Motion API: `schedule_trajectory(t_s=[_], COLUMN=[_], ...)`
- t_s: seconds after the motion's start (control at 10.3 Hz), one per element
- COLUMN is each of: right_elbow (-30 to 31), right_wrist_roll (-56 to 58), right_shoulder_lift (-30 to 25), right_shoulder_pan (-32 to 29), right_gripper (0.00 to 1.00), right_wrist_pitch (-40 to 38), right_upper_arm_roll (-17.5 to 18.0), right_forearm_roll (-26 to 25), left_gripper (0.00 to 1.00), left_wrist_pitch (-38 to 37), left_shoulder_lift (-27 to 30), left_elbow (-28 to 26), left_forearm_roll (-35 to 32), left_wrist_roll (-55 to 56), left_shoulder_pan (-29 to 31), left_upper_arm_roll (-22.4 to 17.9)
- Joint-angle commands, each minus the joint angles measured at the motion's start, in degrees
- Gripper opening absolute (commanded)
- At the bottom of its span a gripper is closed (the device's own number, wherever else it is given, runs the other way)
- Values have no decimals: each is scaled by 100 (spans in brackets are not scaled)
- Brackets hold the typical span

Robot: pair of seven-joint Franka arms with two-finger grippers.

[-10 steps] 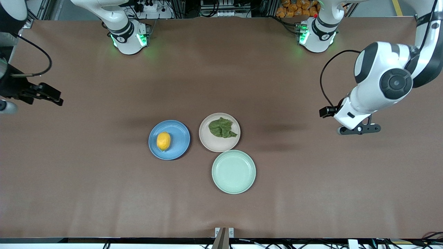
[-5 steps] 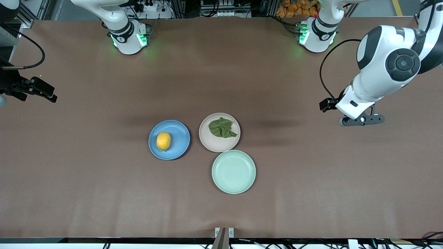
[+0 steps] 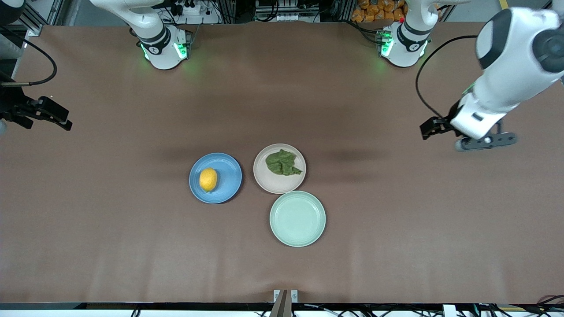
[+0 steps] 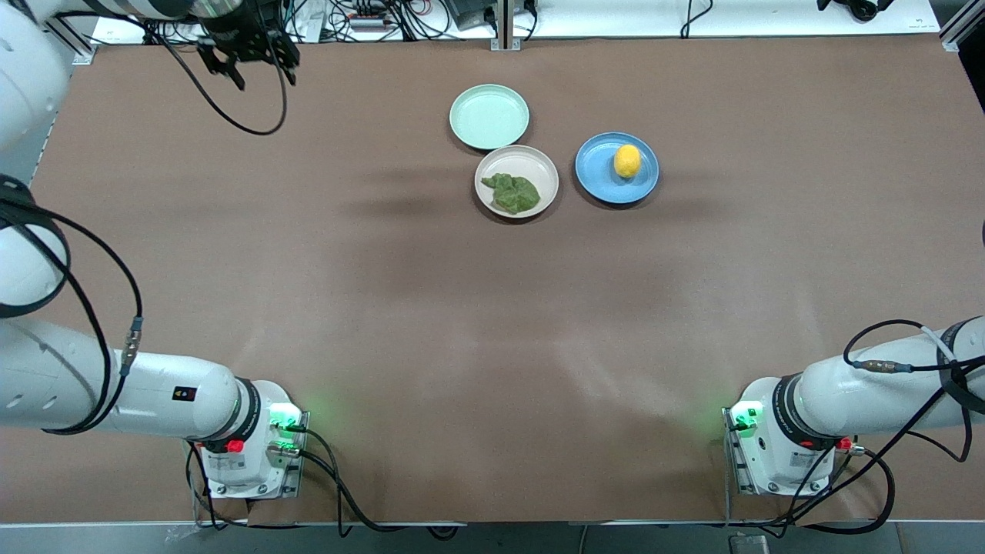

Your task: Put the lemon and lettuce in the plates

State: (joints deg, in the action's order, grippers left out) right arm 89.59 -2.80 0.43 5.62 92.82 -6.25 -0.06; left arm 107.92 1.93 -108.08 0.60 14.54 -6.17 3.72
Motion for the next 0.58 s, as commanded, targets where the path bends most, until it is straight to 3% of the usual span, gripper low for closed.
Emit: schedule_trajectory(t_s=[0.0, 0.48], right_elbow=[-170, -214], right_wrist_roll=[25, 34], right_shoulder_lift=[80, 133], right_shoulder_pan=[1, -8], right_gripper=[100, 100], right_wrist_pitch=[-211, -265], right_upper_arm_roll=[27, 36], right_forearm_roll=[-108, -108], left_gripper=[100, 100], left_wrist_pitch=[-8, -585], left_shoulder_lift=[97, -78], left_elbow=[382, 1313], left_forearm_roll=[98, 37], left_wrist_roll=[-363, -390], left_shoulder_pan=[-25, -59], left_upper_arm_roll=[-82, -73])
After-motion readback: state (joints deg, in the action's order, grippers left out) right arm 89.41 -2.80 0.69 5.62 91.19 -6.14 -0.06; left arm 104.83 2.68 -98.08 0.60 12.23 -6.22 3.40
